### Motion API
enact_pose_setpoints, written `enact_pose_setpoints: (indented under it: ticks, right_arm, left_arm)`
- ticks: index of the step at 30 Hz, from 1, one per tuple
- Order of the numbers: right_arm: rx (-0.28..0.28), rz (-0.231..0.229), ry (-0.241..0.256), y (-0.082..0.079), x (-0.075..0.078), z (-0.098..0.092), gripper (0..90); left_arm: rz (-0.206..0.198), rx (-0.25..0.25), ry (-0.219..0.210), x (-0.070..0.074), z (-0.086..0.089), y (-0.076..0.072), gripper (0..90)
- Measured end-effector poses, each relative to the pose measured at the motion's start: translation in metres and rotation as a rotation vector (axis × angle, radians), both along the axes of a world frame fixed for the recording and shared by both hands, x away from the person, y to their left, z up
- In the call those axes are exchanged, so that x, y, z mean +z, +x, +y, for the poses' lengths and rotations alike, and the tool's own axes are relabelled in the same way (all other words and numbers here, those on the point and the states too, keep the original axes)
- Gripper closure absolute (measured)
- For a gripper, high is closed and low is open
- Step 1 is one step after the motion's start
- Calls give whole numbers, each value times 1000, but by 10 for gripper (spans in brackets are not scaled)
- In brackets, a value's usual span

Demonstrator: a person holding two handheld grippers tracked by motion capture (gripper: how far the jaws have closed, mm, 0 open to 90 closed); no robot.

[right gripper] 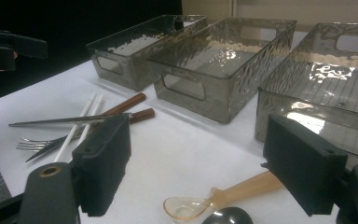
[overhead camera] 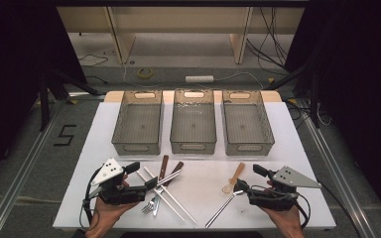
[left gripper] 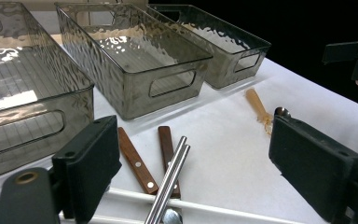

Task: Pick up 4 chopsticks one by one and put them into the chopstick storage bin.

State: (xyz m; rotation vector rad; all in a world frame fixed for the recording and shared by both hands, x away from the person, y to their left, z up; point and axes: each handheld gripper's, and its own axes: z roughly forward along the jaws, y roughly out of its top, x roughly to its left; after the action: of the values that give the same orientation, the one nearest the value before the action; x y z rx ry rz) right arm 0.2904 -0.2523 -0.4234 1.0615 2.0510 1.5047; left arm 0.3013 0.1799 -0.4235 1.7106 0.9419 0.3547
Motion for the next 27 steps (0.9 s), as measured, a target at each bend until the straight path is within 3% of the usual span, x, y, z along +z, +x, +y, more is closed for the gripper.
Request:
enact_pose_setpoints:
  ticks: [17, 18, 19, 20, 22, 24, 25, 26, 27]
  right_arm:
    - [-2, 15, -2, 1, 0, -3, 259]
    - [-1, 16, -5, 1, 0, -4, 259]
    - [0, 17, -6, 1, 0, -4, 259]
    - [1, 21, -8, 1, 0, -4, 259]
    - [6, 26, -7, 2, -1, -5, 259]
    - [11, 29, -5, 3, -2, -5, 260]
    - [14, 32, -6, 3, -2, -4, 262]
    - [17, 39, -9, 3, -3, -4, 262]
    - [21, 46, -13, 4, -3, -4, 262]
  left_arm:
    - [67, 10, 79, 8, 3, 12, 177]
    - [83, 5, 111, 11, 4, 14, 177]
    - [83, 5, 111, 11, 4, 14, 182]
    - [95, -4, 148, 14, 4, 17, 189]
    - [111, -11, 165, 15, 4, 18, 191]
    - [150, -36, 235, 16, 4, 24, 196]
    - [150, -36, 235, 16, 4, 24, 196]
    - [159, -38, 265, 16, 4, 26, 197]
    - [181, -49, 322, 17, 4, 31, 201]
